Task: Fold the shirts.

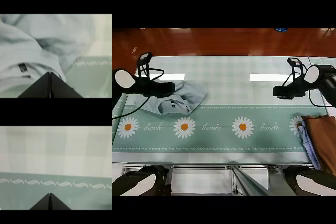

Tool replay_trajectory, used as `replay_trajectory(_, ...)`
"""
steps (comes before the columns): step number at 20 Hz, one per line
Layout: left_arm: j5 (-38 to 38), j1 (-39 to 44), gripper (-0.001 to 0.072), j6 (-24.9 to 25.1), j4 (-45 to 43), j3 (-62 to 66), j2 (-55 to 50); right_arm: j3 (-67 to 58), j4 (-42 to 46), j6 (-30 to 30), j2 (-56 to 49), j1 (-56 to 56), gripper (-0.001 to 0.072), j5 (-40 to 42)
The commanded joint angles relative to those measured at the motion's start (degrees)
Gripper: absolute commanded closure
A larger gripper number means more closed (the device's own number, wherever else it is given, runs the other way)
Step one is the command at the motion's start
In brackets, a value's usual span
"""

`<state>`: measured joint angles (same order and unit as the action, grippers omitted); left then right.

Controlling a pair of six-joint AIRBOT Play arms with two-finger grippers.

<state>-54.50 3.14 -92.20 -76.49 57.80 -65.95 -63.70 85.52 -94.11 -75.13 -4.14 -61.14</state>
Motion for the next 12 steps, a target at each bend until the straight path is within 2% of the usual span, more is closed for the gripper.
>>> replay_trajectory(1, 9.4, -2.3, 0.039, 0.0, -2.5, 1.5, 0.0, -0.2, 0.6, -2.8, 0.7, 0.0, 0.0686, 7.9)
replay_trajectory(2, 10.5, -3.7, 0.0247, 0.0, -2.7, 3.5, 0.0, -0.2, 1.6, -5.3, 1.2, 0.0, 0.0686, 7.8)
replay_trajectory(3, 10.9, -5.2, 0.0197, 0.0, -2.7, 6.2, 0.0, -0.2, 2.2, -6.1, 1.6, 0.0, 0.0686, 7.5)
replay_trajectory(4, 11.0, -7.0, 0.0198, 0.0, -2.7, 9.6, 0.0, -0.2, 2.1, -6.3, 2.1, 0.0, 0.0666, 6.2)
replay_trajectory(5, 11.4, -8.8, 0.0198, 0.0, -2.9, 12.8, 0.0, -0.2, 2.0, -6.4, 2.4, 0.0, 0.0609, 5.1)
replay_trajectory(7, 12.6, -12.2, 0.0197, 0.0, -3.5, 15.7, -0.3, -0.1, 1.4, -5.9, 2.4, 0.0, 0.0579, 0.5)
replay_trajectory(8, 11.3, -13.6, 0.0198, 0.2, -3.5, 15.7, -0.8, -0.1, 2.1, -5.0, 2.4, 0.0, 0.0536, -1.4)
replay_trajectory(9, 6.9, -14.6, 0.0197, 0.2, -3.5, 15.6, -1.9, 0.1, 2.2, -3.6, 2.4, 0.0, 0.0384, -2.4)
replay_trajectory(10, 1.8, -15.0, 0.0198, 0.2, -3.5, 15.6, -3.6, 0.2, 2.4, -3.3, 2.4, 0.0, 0.0288, -2.8)
replay_trajectory(12, -5.2, -14.9, 0.0198, 1.4, -3.5, 15.6, -8.2, 0.3, 2.3, -3.3, 2.4, 0.0, 0.0288, -3.7)
